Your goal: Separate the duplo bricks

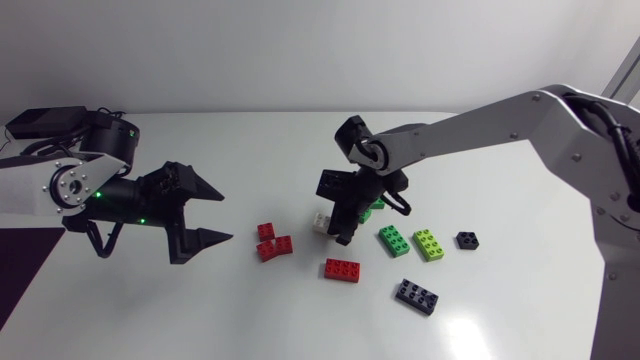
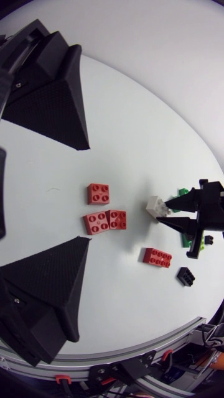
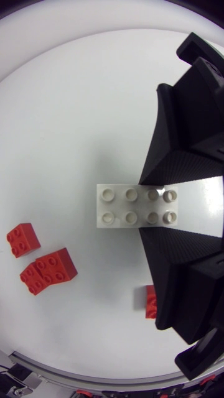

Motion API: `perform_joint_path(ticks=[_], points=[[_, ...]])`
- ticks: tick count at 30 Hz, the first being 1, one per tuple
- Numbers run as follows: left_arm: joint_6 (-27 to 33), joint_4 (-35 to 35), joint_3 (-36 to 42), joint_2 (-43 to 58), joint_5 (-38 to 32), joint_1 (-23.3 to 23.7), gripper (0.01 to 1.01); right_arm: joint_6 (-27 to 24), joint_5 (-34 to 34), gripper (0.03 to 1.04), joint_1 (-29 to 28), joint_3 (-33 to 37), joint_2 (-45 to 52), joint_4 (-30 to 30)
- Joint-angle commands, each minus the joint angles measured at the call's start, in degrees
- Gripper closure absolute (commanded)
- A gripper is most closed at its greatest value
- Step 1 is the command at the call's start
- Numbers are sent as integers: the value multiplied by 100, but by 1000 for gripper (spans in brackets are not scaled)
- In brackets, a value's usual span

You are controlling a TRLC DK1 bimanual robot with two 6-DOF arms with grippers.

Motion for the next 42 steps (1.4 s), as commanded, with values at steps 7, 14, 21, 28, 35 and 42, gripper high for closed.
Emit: perform_joint_path(ticks=[7,14,21,28,35,42], points=[[-13,-120,-226,-276,-121,-4,51,1,259,731,60,150,317,-195],[-66,-199,-234,-443,-164,-101,51,-16,382,493,51,80,273,-212],[-118,-208,-305,-566,-200,-145,51,19,347,149,51,-105,71,-142],[-145,-199,-445,-654,-191,-66,51,115,277,77,25,-544,-465,174],[-145,-164,-463,-751,-164,198,51,291,286,77,-107,-887,-1168,438],[-250,-164,-524,-1094,-164,207,51,572,418,75,-256,-1370,-1687,693]])
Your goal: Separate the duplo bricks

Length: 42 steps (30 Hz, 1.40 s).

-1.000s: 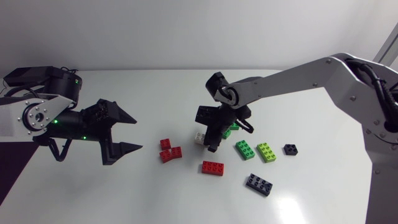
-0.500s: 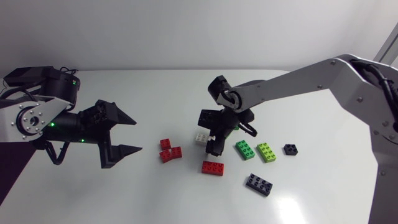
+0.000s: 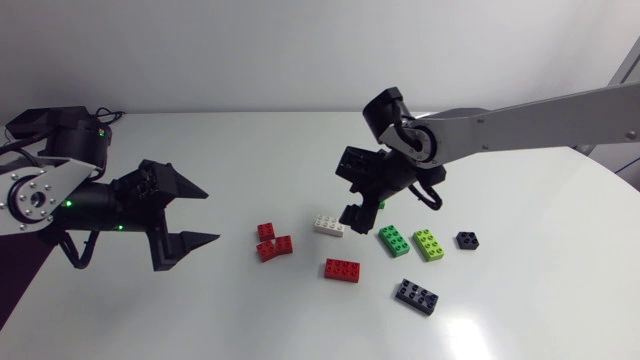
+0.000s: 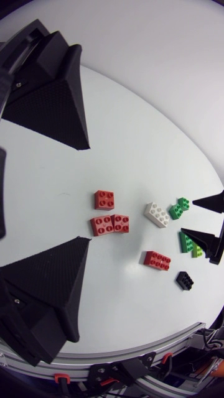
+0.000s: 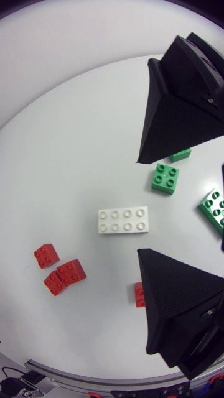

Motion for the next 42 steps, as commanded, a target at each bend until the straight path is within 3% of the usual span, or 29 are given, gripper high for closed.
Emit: perform_joint_path(ticks=[1,10,24,42], points=[[-161,-11,-173,-235,19,45,52,236,70,75,-71,-390,-258,75],[-354,-126,-234,-736,-42,151,51,596,641,75,-123,-891,-891,373],[-451,-627,-524,-1852,-139,212,49,605,1221,75,-290,-196,832,1050],[-486,-1031,-480,-2371,-183,221,49,438,1362,75,-756,278,1298,1226]])
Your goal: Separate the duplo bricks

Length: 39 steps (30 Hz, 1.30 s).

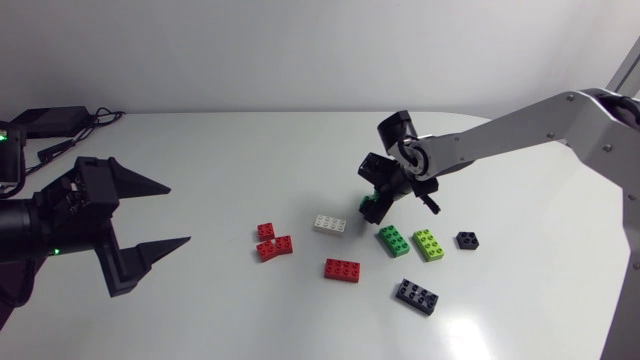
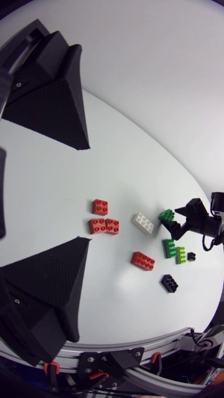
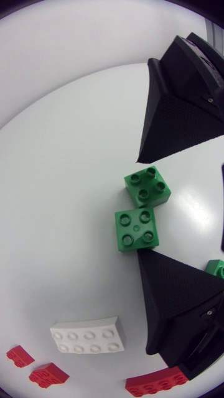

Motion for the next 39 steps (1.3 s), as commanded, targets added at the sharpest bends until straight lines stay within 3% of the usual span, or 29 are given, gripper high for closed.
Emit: perform_joint_path(ticks=[1,13,24,30,39], points=[[-110,-120,-36,-104,-28,2,49,-14,-98,75,-9,-67,-126,35],[-796,-339,535,-729,-230,161,49,724,-81,75,238,-604,-2464,-106],[-1780,-216,667,-1563,-555,723,46,1331,1027,72,229,-1439,-4389,-405],[-2457,-190,500,-2311,-1170,749,44,1612,1290,72,238,-1649,-5329,-1002],[-2773,-251,69,-3093,-1698,767,44,1919,2160,70,422,-2124,-6516,-1503]])
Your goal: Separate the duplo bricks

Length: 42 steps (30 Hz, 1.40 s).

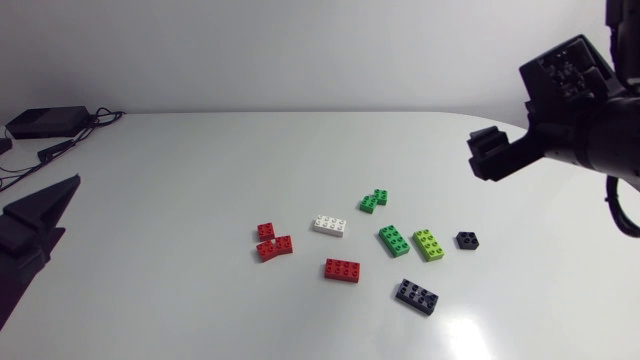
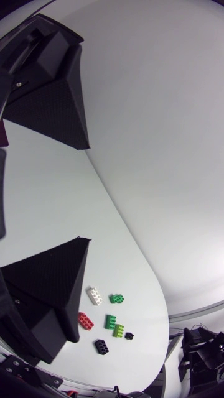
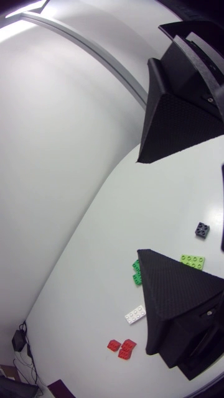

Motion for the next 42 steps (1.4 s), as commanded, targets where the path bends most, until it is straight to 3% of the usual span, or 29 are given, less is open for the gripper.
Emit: perform_joint_path(ticks=[1,7,13,23,31,42], points=[[-251,-15,-211,-164,-61,54,44,285,338,70,123,-284,-302,-192],[-453,-7,-369,-419,-87,90,44,399,681,100,-202,-477,-1032,-526],[-550,55,-545,-797,-87,116,44,118,1033,67,-325,-803,-1796,-553],[-655,29,-914,-1527,-69,37,44,118,1129,67,-870,-1374,-2579,-640],[-655,-7,-1380,-1887,-61,-51,44,381,936,67,-1037,-2191,-3748,-60],[-436,143,-1705,-2019,-69,-77,44,162,769,66,-1090,-2807,-4547,-16]])
